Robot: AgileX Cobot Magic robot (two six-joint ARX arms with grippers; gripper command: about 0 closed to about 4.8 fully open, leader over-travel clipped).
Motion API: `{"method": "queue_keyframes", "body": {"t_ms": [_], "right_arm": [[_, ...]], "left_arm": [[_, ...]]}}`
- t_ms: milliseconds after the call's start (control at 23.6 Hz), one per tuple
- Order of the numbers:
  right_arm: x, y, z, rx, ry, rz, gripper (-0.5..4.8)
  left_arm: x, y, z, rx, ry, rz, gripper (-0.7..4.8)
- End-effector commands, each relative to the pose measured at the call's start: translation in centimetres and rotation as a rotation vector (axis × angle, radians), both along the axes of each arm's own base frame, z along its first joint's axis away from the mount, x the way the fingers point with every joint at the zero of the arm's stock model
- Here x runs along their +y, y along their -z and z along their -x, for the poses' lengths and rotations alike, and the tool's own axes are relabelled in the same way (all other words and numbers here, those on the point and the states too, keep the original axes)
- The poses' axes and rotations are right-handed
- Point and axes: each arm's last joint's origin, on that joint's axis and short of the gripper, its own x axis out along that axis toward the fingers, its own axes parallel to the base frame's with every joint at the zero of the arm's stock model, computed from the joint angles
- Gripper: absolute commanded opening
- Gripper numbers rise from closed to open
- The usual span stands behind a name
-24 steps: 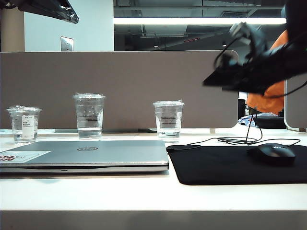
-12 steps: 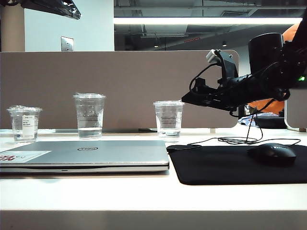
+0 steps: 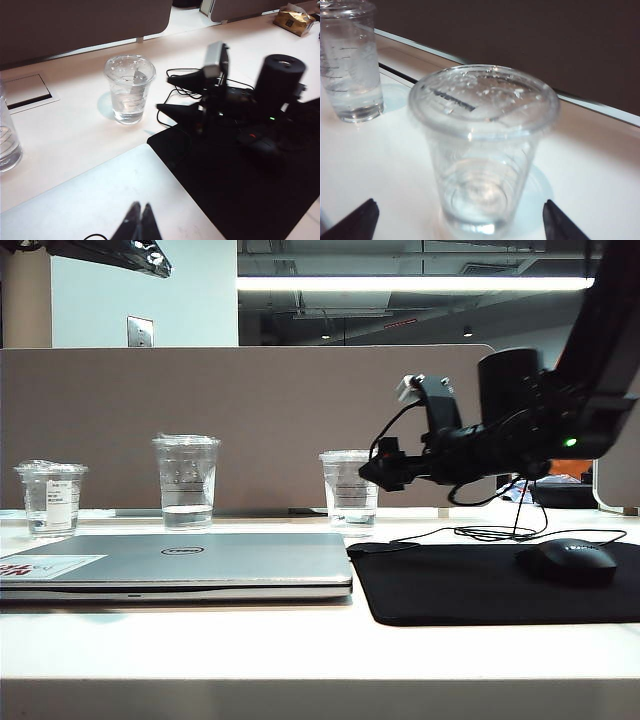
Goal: Pick up the coffee cup on the right and place it on the right side of the laptop.
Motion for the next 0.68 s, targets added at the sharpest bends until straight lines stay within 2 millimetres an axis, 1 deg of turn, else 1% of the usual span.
{"method": "queue_keyframes", "body": {"t_ms": [42,255,425,679], "right_arm": [[0.8,0.1,-1.9,0.041,-0.063,-0.035,4.79],[1.4,0.6,-4.5,0.071,-0.081,-0.032,4.79],[1.6,0.4,-5.5,0.053,-0.082,-0.035,4.79],[2.0,1.1,-6.4,0.082,-0.091,-0.031,4.79]], "left_arm": [[0.0,-0.3,0.0,-0.02,0.01,0.005,-0.06],[0.0,-0.3,0.0,-0.02,0.01,0.006,-0.06],[-0.1,-0.3,0.1,-0.018,0.028,0.011,-0.06],[-0.1,-0.3,0.1,-0.018,0.028,0.012,-0.06]]}}
